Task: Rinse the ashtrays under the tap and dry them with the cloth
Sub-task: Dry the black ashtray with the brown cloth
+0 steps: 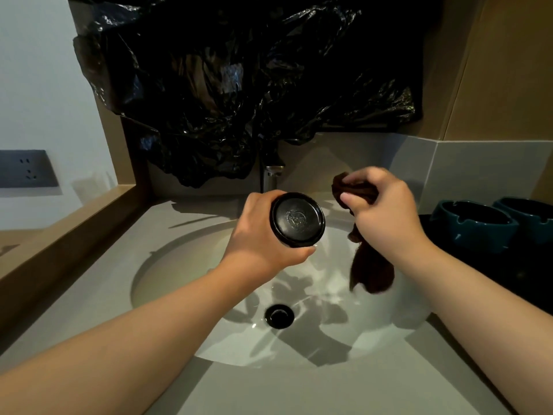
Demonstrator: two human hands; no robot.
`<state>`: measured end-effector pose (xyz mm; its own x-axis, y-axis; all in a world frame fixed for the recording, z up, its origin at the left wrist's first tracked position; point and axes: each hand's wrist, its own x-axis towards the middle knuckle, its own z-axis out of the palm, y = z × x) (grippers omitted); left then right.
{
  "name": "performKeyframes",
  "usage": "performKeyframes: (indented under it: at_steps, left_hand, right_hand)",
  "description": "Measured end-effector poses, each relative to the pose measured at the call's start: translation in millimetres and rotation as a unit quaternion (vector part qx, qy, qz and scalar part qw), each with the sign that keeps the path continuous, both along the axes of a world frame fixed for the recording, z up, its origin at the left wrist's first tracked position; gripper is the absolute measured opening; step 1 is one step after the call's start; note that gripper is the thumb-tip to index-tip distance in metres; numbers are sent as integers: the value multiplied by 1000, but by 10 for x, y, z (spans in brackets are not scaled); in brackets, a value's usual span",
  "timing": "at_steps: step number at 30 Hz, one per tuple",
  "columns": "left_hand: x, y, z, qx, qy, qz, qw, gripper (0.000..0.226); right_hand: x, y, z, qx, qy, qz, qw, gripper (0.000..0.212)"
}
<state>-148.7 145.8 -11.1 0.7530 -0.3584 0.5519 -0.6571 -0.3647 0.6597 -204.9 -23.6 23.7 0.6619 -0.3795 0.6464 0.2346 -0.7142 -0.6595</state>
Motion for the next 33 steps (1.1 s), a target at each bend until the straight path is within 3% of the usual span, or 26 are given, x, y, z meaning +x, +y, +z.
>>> performKeyframes:
  at_steps: [2, 6, 8, 13, 17, 22, 24, 28, 33]
  left_hand:
    - [1, -4, -6, 2, -8, 0, 1000, 74]
    - [-22, -19, 15, 15, -36, 2, 999, 72]
    - [-13, -12, 8, 17, -51, 10, 999, 77]
    - [18, -2, -16, 9, -37, 16, 999, 79]
    - [36, -4, -28, 10, -9, 20, 1000, 76]
    - [-5, -39, 1, 74, -24, 20, 997, 74]
    - [3, -33, -8, 86, -25, 23, 996, 76]
    - [-6, -33, -41, 87, 22, 15, 996, 72]
    - [11, -39, -75, 93, 72, 45, 992, 76]
  right_hand:
    - [-58, 100, 45, -2, -17, 34, 999, 26]
    - [-167, 342, 1, -218, -20, 130, 967, 26]
    - [-147, 316, -8, -294, 0, 122, 948, 21]
    - [-75, 87, 62, -232, 26, -40, 971, 18]
    - [-92, 131, 82, -142, -22, -8, 990, 19]
    - [-93, 354, -68, -325, 5, 131, 937, 17]
    - [0, 217, -64, -292, 34, 91, 952, 18]
    - [128, -157, -84, -175, 147, -83, 970, 19]
    - [83, -95, -79, -70, 145, -55, 985, 14]
